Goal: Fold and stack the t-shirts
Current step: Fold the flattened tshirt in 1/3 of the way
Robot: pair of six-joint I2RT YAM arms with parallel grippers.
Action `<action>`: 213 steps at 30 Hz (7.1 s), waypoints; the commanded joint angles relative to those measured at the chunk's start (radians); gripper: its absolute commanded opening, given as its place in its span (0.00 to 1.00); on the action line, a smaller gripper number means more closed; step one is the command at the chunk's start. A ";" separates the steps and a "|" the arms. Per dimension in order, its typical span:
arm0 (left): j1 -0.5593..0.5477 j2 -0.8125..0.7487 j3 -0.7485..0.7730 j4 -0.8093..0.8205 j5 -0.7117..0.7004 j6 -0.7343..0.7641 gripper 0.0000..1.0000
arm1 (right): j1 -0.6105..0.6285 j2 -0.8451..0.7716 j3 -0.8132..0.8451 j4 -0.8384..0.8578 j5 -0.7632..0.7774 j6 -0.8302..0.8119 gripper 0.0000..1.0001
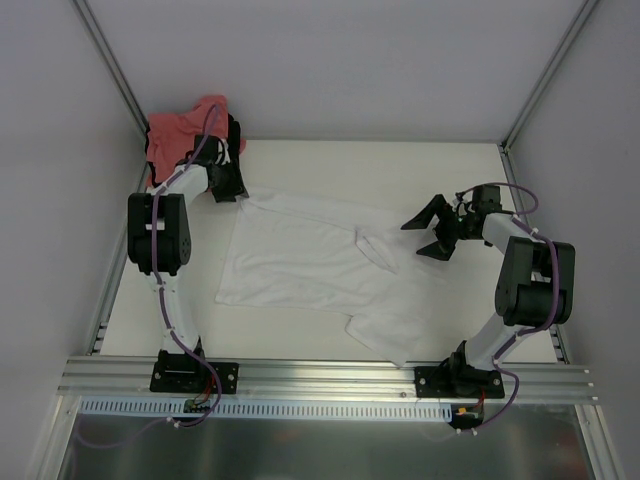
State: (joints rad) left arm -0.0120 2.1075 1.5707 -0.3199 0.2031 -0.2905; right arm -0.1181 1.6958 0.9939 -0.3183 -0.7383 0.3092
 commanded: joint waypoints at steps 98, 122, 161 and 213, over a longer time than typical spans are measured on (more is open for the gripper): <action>-0.114 -0.553 -0.465 0.005 -0.337 -0.012 0.89 | 0.005 -0.036 0.002 0.048 -0.092 0.024 0.99; -0.217 -1.041 -0.704 0.071 -0.062 -0.081 0.99 | 0.070 -0.035 -0.173 0.047 -0.030 0.001 0.64; -0.221 -1.054 -0.703 0.022 -0.094 -0.042 0.99 | 0.196 0.082 0.232 -0.111 0.005 0.053 0.99; -0.197 -0.579 -0.660 0.153 -0.105 -0.162 0.93 | 0.508 0.027 0.166 0.028 0.016 0.168 0.99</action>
State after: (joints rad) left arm -0.2203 1.4788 0.8555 -0.2306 0.1169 -0.4084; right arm 0.3943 1.8011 1.1969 -0.2653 -0.7155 0.5026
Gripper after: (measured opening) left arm 0.944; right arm 0.993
